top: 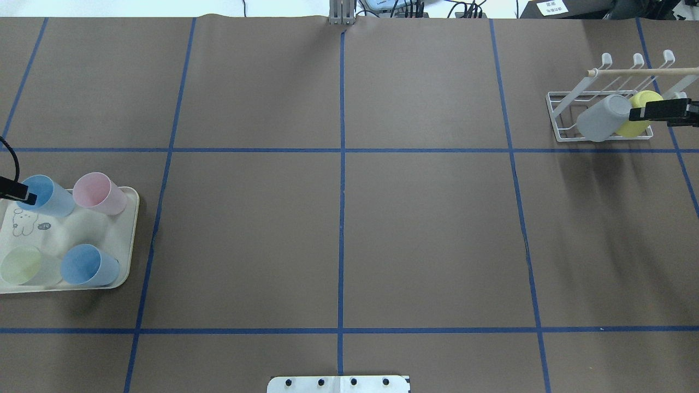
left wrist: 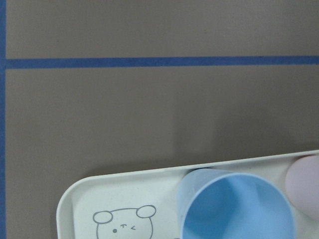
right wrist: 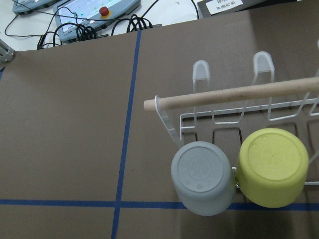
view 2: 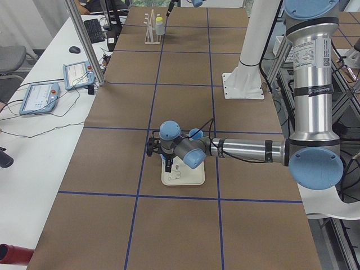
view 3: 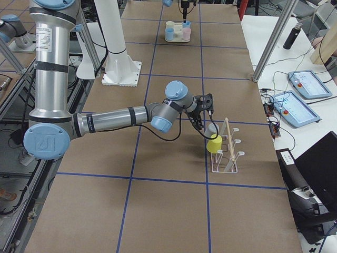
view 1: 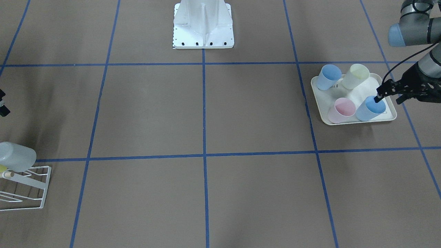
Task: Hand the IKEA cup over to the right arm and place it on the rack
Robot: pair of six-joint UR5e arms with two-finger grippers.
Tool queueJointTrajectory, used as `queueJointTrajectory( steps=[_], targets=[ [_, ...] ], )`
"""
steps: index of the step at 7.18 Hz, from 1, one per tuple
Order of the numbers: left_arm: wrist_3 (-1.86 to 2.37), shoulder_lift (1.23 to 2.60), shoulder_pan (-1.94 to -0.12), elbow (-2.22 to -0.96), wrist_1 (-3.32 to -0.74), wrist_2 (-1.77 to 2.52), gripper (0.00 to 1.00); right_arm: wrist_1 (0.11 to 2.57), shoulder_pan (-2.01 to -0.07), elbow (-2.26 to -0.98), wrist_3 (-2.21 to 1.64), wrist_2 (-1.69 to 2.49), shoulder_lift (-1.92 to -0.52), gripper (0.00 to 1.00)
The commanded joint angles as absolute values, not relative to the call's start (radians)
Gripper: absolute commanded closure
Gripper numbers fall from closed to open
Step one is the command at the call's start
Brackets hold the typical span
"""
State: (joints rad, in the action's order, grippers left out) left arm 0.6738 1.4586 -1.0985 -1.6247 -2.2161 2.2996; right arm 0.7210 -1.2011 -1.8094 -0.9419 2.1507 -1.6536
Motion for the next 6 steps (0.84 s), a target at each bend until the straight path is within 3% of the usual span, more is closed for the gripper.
queueJointTrajectory(
  steps=[1,2,5,6],
  targets=[
    [0.675,1.466,-1.092,-1.617,-2.215,2.299,0.56,0.721,-1.201,-1.812,-0.942,2.152,-1.654,0.01],
    [0.673,1.480,-1.092,-1.606,-2.215,2.304,1.00,0.721,-1.201,-1.815,-0.942,2.152,-1.654,0.01],
    [0.670,1.488,-1.117,-1.630,-2.214,2.318,1.00,0.721,-1.201,-1.827,-0.946,2.158,-1.654,0.01],
    [0.670,1.485,-1.222,-1.647,-2.215,2.354,1.00,0.721,-1.201,-1.827,-0.946,2.158,-1.654,0.01]
  ],
)
